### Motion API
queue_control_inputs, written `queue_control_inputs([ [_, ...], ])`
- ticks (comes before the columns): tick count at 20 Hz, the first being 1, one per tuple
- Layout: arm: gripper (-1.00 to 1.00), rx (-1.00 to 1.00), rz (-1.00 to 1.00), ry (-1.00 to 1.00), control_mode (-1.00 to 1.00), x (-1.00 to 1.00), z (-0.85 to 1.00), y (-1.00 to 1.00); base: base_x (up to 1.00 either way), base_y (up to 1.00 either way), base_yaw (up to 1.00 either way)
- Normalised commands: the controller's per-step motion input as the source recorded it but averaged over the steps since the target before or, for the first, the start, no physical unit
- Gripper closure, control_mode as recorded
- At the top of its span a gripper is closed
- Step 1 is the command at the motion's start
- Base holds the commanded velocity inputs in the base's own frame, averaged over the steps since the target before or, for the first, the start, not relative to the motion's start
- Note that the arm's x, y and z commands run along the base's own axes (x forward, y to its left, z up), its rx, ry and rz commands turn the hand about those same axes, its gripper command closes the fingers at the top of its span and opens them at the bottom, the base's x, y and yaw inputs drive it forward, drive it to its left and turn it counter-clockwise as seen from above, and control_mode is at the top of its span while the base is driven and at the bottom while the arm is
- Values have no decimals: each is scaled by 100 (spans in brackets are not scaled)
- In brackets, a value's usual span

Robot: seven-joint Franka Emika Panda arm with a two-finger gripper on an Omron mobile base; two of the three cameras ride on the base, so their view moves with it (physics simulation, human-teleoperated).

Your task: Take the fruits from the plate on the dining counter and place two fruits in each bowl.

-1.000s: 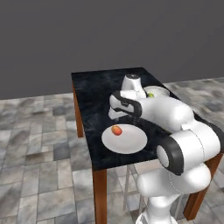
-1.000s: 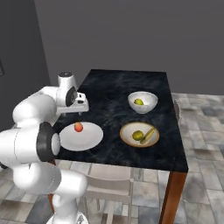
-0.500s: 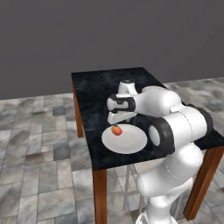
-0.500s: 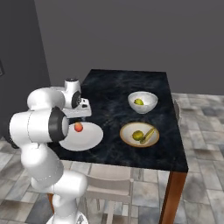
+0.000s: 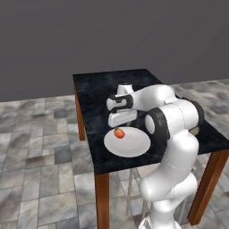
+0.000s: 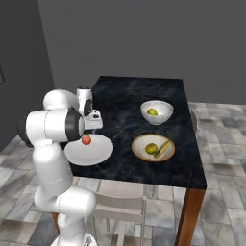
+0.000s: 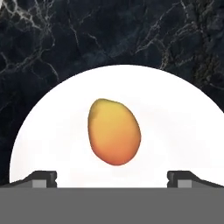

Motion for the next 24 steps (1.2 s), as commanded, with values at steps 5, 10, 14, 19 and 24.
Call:
queue_control_inputs([
  [5, -100, -7, 0, 1, -100, 34, -45, 7, 0, 0, 0],
  [10, -100, -3, 0, 8, -100, 17, -36, 0, 0, 0, 0],
  [14, -100, 0, 1, 10, -100, 0, -21, 0, 0, 0, 0],
  [19, -100, 0, 2, 7, -100, 0, -9, 0, 0, 0, 0],
  [24, -100, 0, 4, 2, -100, -11, 0, 0, 0, 0, 0],
])
